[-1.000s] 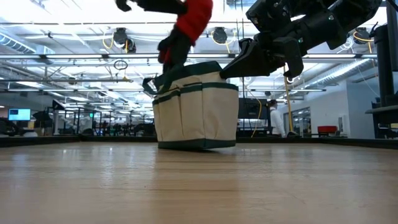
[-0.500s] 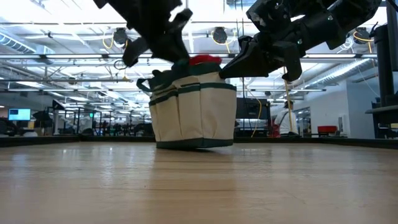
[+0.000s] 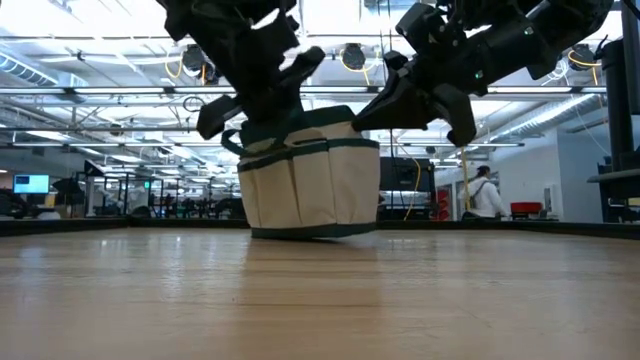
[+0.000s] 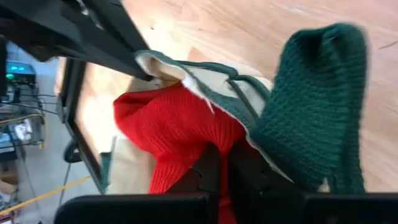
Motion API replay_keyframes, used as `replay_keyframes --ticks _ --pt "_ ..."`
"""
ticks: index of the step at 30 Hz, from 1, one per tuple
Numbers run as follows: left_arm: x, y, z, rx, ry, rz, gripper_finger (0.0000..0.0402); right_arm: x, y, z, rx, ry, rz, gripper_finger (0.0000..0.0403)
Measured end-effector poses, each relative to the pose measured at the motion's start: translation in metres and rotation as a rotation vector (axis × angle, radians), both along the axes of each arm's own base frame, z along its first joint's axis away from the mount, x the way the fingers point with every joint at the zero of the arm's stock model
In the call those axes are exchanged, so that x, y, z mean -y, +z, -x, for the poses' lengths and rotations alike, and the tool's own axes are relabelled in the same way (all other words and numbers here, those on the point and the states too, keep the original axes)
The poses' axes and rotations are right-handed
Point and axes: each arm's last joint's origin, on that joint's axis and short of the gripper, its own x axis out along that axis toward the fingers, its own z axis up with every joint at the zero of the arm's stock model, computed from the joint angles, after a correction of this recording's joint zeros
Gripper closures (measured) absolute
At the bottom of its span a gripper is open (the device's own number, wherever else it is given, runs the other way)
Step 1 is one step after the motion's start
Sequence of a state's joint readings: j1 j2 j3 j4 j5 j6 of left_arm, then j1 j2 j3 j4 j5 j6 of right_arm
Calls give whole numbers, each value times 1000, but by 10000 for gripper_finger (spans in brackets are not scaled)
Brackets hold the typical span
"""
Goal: Pick & Place Garden tools in Gardening bag
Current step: Put the red gloves into the gardening bag
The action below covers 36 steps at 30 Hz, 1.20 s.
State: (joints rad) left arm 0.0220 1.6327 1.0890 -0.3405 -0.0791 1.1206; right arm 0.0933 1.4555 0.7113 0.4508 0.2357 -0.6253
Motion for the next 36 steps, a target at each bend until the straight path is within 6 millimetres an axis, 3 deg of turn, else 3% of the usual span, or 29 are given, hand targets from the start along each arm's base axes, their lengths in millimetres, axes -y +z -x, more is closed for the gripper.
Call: replay_keyframes --ticks 8,17,29,36 --pt "-7 -7 -2 -20 -21 74 392 0 3 -1 27 39 101 399" --pt "-11 -6 -6 26 11 218 391 0 4 -2 39 43 99 399" --pt "10 0 -10 102 97 275 265 -1 5 -2 42 41 80 399" --pt "27 13 -3 143 142 171 238 0 6 -2 45 33 78 399"
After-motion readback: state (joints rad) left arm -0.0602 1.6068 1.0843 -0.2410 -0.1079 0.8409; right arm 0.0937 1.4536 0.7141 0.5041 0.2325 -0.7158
